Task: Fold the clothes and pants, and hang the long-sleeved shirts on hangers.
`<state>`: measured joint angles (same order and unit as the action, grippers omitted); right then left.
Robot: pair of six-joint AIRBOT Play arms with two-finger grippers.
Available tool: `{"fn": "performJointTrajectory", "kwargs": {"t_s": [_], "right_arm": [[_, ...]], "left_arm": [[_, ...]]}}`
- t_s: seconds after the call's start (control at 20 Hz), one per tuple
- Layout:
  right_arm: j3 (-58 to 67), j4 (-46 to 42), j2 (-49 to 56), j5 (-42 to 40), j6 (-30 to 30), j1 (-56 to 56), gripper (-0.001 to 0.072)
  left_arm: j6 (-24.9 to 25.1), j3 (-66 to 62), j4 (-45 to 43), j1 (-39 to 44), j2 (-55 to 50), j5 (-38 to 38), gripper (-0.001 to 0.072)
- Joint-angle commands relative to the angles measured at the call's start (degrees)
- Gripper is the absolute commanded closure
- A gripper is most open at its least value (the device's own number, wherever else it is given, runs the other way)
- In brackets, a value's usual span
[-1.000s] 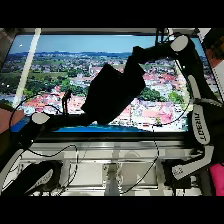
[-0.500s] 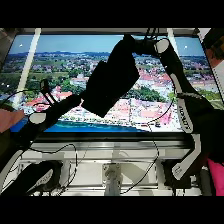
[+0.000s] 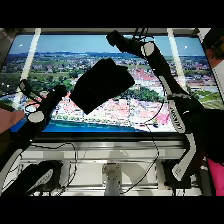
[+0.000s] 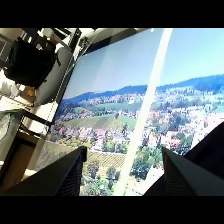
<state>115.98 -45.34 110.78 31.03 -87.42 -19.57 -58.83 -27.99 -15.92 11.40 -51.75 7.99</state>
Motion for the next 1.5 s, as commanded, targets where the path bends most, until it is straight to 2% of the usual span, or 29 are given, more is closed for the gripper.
{"fn": "performJointTrajectory", "kwargs": {"t_s": [0.0, 0.25, 0.4, 0.6, 0.7, 0.75, 0.8, 0.95, 1.0, 1.45], "right_arm": [[1.8, -3.1, 0.0, 4.8, 0.0, 1.4, 0.0164], [1.8, -3.2, 0.1, 18.8, -0.4, 8.8, 0.0167], [1.2, -3.1, 0.2, 36.8, -2.5, 17.7, 0.0167], [-3.7, -0.1, 1.1, 60.8, -2.5, 27.2, 0.0166], [-5.3, 6.7, 3.1, 61.6, -2.5, 28.5, 0.0164], [-5.3, 8.3, 4.8, 62.4, -2.6, 28.0, 0.0139], [-5.3, 8.3, 6.2, 63.1, -3.5, 27.2, 0.0091], [-5.3, 6.0, 10.0, 62.8, -4.6, 22.9, 0.0083], [-5.3, 5.9, 11.1, 61.9, -4.6, 21.5, 0.0021], [-5.3, 8.2, 15.5, 46.5, -4.3, 14.1, 0.0021]], "left_arm": [[-0.3, 0.1, -0.3, -3.8, -0.6, 3.6, 0.0205], [-0.3, 0.0, -0.3, -5.1, -0.5, 3.4, 0.0201], [-0.3, 0.0, -1.3, -5.1, -0.3, 1.8, 0.0202], [-0.3, 0.0, -14.9, -5.1, 0.7, -9.5, 0.0201], [-0.3, 0.0, -16.0, -5.1, 0.7, -12.9, 0.02], [-0.3, 0.0, -16.0, -5.1, 0.7, -13.8, 0.02], [-0.3, 0.0, -16.0, -5.1, 0.7, -14.4, 0.02], [-0.3, 0.0, -16.0, -5.1, 0.7, -14.7, 0.0201], [-0.3, 0.0, -16.0, -5.1, 0.7, -14.7, 0.0202], [-0.3, 0.0, -16.0, -5.1, 0.7, -14.8, 0.0202]]}}
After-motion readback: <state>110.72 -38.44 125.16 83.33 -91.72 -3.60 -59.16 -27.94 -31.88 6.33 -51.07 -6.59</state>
